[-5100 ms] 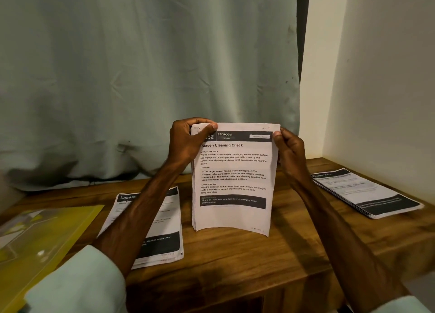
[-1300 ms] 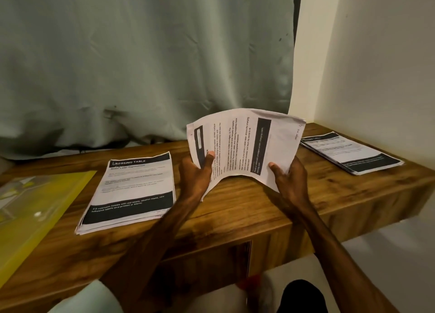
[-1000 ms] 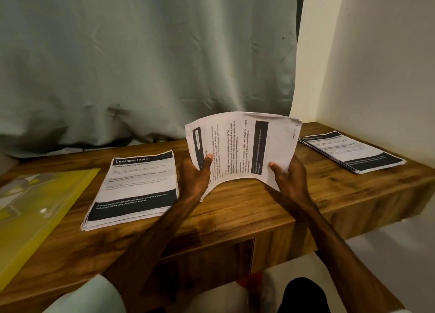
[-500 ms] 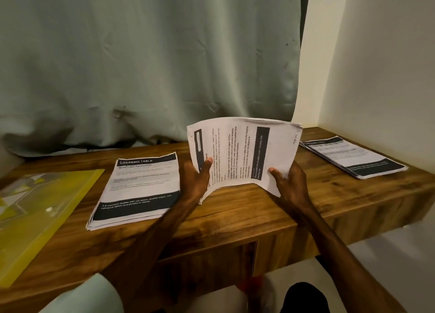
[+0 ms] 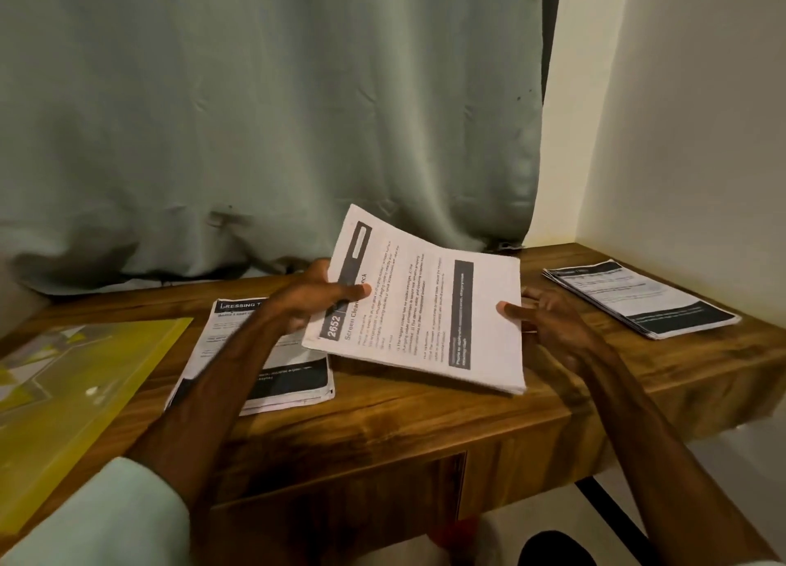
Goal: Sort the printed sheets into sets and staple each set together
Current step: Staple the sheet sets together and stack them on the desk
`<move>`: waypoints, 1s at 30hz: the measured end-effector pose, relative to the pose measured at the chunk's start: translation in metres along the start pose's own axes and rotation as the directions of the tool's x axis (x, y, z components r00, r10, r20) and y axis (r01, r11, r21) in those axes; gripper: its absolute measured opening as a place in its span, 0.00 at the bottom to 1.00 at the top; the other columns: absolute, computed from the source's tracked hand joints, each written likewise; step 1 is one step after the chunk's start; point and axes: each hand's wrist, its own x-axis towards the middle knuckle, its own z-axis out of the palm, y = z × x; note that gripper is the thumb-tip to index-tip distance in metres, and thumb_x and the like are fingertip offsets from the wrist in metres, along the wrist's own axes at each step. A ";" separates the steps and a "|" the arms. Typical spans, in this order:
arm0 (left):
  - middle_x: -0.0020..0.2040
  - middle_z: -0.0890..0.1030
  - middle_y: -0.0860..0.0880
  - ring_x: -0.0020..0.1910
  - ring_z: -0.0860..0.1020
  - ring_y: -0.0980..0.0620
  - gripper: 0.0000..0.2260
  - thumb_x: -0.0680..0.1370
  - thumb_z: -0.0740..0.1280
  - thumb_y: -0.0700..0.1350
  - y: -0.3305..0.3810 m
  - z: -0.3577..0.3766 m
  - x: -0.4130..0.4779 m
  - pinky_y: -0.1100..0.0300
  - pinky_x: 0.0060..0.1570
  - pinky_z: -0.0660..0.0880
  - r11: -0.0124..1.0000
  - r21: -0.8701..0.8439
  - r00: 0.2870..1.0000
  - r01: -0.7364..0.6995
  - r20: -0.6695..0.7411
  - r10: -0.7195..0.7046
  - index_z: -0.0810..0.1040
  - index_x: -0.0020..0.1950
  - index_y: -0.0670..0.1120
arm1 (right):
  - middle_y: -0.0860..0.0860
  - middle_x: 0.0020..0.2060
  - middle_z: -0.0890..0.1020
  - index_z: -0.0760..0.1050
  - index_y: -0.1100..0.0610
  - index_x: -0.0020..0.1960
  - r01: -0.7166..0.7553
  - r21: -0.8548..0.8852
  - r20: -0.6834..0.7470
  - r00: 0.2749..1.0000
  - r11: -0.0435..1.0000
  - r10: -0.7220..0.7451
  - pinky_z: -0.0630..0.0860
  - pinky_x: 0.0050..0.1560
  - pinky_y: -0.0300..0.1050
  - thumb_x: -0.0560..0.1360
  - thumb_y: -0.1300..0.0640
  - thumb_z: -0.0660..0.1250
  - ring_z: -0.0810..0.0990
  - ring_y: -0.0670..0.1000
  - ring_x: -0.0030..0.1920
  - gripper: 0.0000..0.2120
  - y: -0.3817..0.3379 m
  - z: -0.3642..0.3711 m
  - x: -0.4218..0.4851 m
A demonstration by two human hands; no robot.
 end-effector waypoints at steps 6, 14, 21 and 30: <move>0.57 0.86 0.43 0.55 0.85 0.38 0.23 0.72 0.77 0.43 0.005 -0.019 0.001 0.37 0.58 0.80 0.988 0.147 0.965 0.052 0.249 -0.088 0.79 0.66 0.43 | 0.55 0.50 0.88 0.80 0.58 0.63 0.000 0.011 0.008 1.000 1.000 0.000 0.85 0.39 0.50 0.78 0.61 0.72 0.88 0.56 0.46 0.14 0.006 0.007 0.004; 0.56 0.87 0.45 0.54 0.86 0.41 0.18 0.75 0.76 0.39 0.015 -0.018 0.009 0.41 0.56 0.82 0.959 0.280 0.938 0.034 0.324 -0.128 0.79 0.64 0.45 | 0.62 0.51 0.86 0.82 0.64 0.57 0.001 -0.319 0.259 0.962 0.948 0.086 0.79 0.47 0.51 0.80 0.40 0.66 0.85 0.65 0.50 0.26 -0.004 0.016 0.010; 0.56 0.86 0.44 0.54 0.85 0.40 0.18 0.76 0.75 0.39 0.019 -0.012 0.023 0.40 0.59 0.81 0.945 0.322 0.915 0.064 0.358 -0.184 0.79 0.66 0.43 | 0.56 0.56 0.86 0.81 0.59 0.63 0.014 -0.268 0.356 0.931 0.963 0.086 0.82 0.59 0.58 0.78 0.53 0.72 0.86 0.62 0.55 0.16 0.006 0.030 0.024; 0.59 0.85 0.42 0.57 0.84 0.40 0.24 0.74 0.78 0.41 -0.011 0.021 0.050 0.36 0.61 0.78 0.935 0.325 0.848 0.140 0.448 -0.283 0.76 0.68 0.45 | 0.52 0.55 0.87 0.80 0.60 0.62 0.221 -0.265 0.328 0.936 0.939 -0.128 0.83 0.57 0.52 0.80 0.57 0.70 0.87 0.54 0.55 0.12 0.011 0.063 0.064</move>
